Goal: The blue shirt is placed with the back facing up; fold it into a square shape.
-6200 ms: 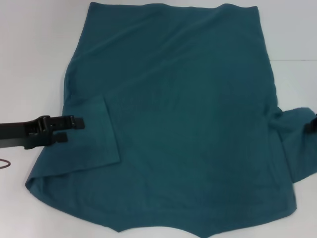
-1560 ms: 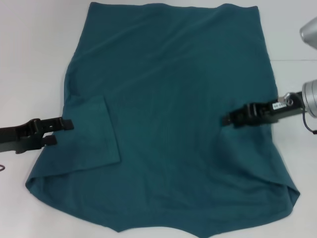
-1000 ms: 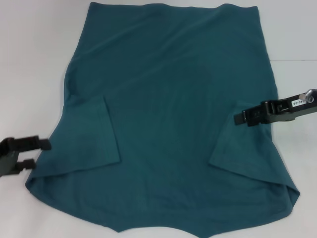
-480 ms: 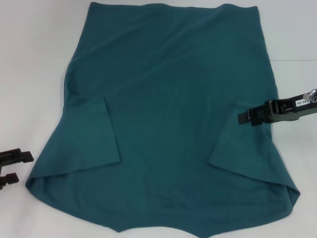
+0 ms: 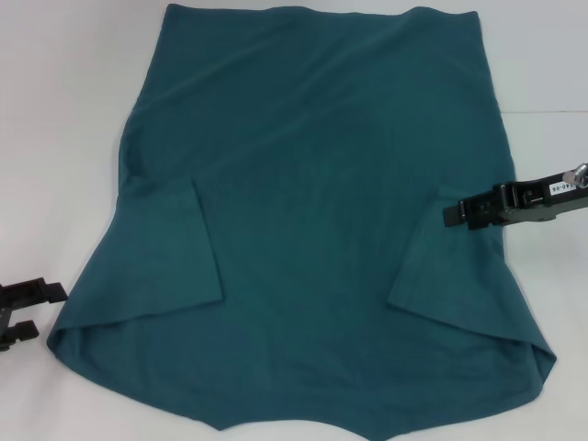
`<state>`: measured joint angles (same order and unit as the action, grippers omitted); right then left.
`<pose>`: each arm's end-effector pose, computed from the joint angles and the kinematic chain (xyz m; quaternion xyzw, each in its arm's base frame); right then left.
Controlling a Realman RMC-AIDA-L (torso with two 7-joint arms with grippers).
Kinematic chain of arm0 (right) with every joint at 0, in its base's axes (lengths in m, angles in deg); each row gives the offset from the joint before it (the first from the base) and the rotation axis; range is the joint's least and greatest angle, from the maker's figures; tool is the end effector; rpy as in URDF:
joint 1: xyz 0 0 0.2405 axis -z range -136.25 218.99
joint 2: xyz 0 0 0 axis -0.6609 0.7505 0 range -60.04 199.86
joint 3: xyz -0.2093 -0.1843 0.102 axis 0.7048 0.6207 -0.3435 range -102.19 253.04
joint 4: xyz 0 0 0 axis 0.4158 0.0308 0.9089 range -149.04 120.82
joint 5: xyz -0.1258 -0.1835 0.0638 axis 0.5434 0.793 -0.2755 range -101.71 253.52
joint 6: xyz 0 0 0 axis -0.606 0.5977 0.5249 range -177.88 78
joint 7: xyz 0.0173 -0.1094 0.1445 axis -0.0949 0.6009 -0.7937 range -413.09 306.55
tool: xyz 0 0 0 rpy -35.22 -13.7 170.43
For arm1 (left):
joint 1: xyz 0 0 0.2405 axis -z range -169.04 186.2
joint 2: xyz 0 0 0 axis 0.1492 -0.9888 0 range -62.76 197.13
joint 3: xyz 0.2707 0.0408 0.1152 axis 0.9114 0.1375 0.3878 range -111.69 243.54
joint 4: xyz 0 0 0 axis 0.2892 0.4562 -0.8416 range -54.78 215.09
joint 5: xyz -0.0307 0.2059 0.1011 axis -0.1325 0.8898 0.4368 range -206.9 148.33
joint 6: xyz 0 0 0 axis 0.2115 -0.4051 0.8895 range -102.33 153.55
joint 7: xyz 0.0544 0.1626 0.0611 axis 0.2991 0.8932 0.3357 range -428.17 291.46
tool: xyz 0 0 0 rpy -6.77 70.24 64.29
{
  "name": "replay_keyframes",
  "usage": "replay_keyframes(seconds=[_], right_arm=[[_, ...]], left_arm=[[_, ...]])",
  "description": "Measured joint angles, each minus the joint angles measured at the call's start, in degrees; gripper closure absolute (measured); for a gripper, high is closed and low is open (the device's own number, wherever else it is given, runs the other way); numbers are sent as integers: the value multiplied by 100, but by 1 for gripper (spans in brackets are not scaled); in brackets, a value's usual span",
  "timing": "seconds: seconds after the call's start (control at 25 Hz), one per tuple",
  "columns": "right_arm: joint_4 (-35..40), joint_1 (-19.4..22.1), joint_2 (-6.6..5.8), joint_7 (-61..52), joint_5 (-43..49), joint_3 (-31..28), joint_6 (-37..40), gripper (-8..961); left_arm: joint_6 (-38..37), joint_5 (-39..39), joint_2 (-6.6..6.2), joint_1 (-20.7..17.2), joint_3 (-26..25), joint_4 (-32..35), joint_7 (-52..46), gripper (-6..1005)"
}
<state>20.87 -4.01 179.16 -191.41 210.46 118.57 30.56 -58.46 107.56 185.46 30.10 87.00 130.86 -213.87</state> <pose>0.2854 0.4675 -0.0023 -0.8118 0.5641 0.0747 0.1311 -0.4257 0.3345 0.0274 -0.5887 -0.7521 -0.2101 0.2090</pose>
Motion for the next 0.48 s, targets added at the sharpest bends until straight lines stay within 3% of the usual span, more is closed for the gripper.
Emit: replay_keyframes(seconds=[0.48], right_arm=[[0, 4, -8, -12, 0, 0, -59, 417]], left_arm=[[126, 0, 31, 8, 93, -240, 95, 177]])
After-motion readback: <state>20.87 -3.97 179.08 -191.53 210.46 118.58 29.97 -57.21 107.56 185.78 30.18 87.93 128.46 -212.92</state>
